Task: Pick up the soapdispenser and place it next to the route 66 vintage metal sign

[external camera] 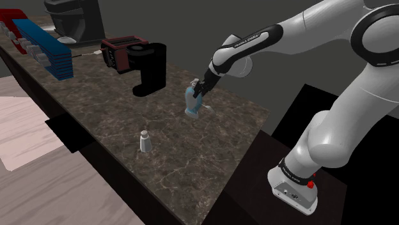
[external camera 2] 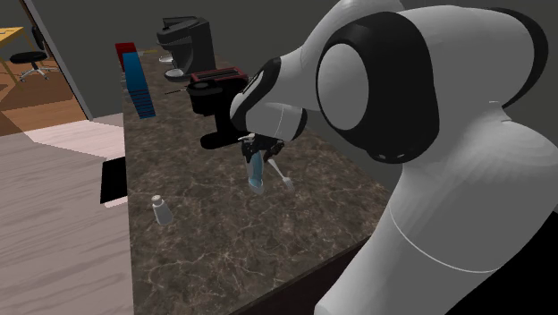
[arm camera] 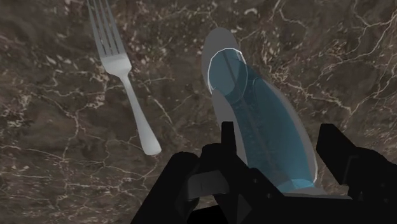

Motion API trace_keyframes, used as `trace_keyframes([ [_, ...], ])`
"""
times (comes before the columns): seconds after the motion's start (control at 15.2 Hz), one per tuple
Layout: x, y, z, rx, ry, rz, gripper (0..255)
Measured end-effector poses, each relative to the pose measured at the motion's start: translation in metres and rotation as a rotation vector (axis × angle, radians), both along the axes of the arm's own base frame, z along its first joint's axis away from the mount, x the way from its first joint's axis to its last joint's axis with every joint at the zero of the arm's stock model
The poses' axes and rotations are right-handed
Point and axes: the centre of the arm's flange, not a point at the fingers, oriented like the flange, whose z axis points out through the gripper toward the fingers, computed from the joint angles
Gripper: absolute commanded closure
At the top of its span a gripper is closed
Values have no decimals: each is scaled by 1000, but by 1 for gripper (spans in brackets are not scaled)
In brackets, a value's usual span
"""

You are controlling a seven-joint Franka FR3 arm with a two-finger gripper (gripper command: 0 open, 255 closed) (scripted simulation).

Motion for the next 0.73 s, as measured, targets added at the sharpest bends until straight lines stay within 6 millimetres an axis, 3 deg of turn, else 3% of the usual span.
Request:
trace_keyframes([
  [0.73,0,0,6,0,0,0,255],
])
